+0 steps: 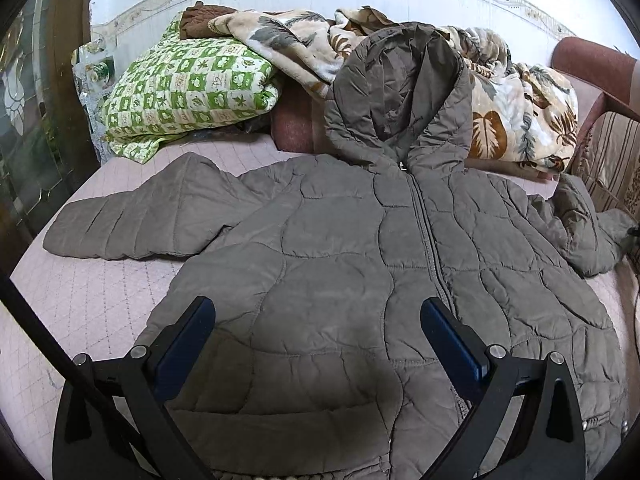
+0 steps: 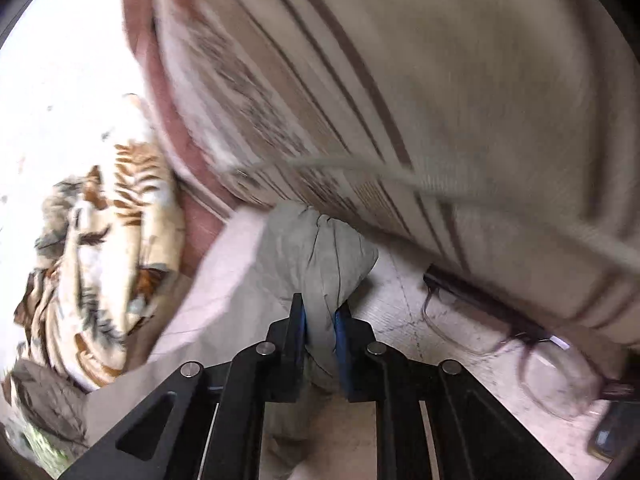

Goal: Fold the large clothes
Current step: 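Grasp the jacket sleeve cuff with the right tool and lift it, then carry the sleeve across the jacket body and open the right tool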

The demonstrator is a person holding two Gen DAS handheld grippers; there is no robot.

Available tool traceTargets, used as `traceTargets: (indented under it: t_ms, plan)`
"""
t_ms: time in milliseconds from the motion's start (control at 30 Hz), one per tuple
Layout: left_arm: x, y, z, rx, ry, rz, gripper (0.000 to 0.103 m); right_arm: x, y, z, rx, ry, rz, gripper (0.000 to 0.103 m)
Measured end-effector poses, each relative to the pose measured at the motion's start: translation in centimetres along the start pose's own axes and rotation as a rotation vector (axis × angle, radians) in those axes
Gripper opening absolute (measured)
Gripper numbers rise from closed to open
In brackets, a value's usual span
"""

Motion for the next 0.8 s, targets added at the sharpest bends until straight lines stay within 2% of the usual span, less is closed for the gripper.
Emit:
traceTargets:
  t_ms: [233,367,467,600,800]
  plan:
    - [-0.5,1.2,-1.3,-0.005,-0.022,-0.037,0.102,-4.2,4.1,-10.0,-0.038,-0.166,-0.072,0.014]
    - [-0.7,2.1,-2.0,-0.010,-0.028,-0.057,0.102,-6.7,9.0,-16.6,-0.091,-0.254,-0.160,0.014]
    - [-1.0,2.8,-2.6,-0.017,-0.036,-0.073,0.102,-7.2,13.6,-20.9,-0.157,-0.283,-0.218,0.014]
    - [-1.3,3.9,-3.4,-0.022,-0.050,-0.100,0.102,-5.8,20.5,-24.9,-0.247,-0.286,-0.322,0.014]
    - [-1.8,6.4,-4.9,-0.055,-0.082,-0.124,0.102,0.7,31.5,-28.3,-0.387,-0.236,-0.484,0.013]
Point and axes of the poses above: each gripper's, at about its wrist camera, not at the fingertips, and z roughly the way its jaws point, y to its left, x to its underside, the point moved 7 cm from there along z, roughly the way its jaws point, and after that the axes turned 4 degrees about -y, right-handed, at the moved point
